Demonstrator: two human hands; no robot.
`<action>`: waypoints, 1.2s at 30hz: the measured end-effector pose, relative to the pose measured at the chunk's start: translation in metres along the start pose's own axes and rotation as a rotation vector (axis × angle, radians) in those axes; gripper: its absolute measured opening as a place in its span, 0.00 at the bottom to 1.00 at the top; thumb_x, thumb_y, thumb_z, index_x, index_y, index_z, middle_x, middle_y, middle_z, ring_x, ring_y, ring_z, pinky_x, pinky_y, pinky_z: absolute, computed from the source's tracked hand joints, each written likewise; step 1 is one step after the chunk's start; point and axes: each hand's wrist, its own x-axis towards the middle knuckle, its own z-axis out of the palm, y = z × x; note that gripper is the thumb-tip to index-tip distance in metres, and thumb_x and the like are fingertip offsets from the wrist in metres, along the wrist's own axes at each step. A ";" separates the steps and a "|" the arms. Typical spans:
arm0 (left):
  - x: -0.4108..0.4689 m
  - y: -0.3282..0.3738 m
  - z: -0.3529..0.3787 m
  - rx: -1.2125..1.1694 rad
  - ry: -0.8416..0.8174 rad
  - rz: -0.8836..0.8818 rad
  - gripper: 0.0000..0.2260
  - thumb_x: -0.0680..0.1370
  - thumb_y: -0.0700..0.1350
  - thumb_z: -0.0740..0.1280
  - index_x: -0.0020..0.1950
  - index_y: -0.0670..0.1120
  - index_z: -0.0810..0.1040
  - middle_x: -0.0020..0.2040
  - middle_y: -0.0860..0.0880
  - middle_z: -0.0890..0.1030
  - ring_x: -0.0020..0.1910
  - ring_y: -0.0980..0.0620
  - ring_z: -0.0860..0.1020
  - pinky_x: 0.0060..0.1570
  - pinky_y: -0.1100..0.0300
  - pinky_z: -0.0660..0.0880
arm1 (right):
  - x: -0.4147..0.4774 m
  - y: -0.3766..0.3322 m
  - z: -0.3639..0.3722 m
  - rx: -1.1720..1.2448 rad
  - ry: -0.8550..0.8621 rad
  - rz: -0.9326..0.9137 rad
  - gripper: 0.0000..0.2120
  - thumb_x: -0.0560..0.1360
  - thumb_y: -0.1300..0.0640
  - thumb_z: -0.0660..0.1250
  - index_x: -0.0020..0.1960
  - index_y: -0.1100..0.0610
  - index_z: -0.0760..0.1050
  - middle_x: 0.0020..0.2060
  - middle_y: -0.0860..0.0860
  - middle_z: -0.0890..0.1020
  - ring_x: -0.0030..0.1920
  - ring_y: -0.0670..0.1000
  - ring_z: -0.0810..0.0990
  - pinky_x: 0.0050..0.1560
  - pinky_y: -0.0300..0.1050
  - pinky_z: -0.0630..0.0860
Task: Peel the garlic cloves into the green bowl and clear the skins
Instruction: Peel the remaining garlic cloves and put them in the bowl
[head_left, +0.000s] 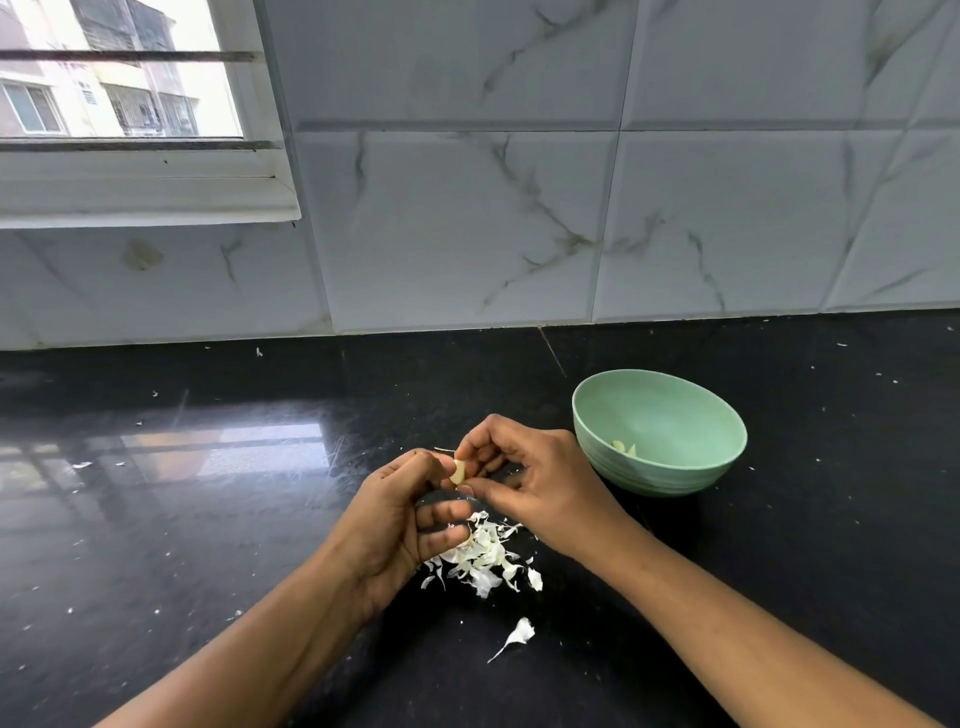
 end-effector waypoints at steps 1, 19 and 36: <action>0.000 0.000 0.000 -0.015 -0.002 -0.002 0.10 0.77 0.36 0.60 0.37 0.44 0.75 0.30 0.46 0.78 0.24 0.54 0.77 0.23 0.64 0.76 | -0.001 0.001 0.002 0.011 0.004 0.000 0.08 0.70 0.66 0.73 0.46 0.58 0.77 0.37 0.46 0.82 0.39 0.45 0.81 0.41 0.34 0.76; 0.001 0.001 0.000 -0.020 -0.009 0.027 0.07 0.76 0.38 0.60 0.40 0.40 0.74 0.31 0.44 0.77 0.25 0.54 0.77 0.25 0.65 0.77 | -0.001 0.008 0.007 0.178 0.008 0.061 0.07 0.70 0.66 0.72 0.47 0.60 0.78 0.39 0.47 0.83 0.42 0.44 0.81 0.45 0.36 0.76; -0.003 0.002 0.001 -0.052 0.009 0.093 0.08 0.76 0.31 0.61 0.39 0.40 0.75 0.31 0.41 0.81 0.27 0.54 0.81 0.25 0.66 0.77 | 0.001 0.005 0.004 0.548 -0.030 0.227 0.09 0.71 0.72 0.67 0.49 0.61 0.77 0.38 0.48 0.83 0.40 0.43 0.82 0.42 0.36 0.79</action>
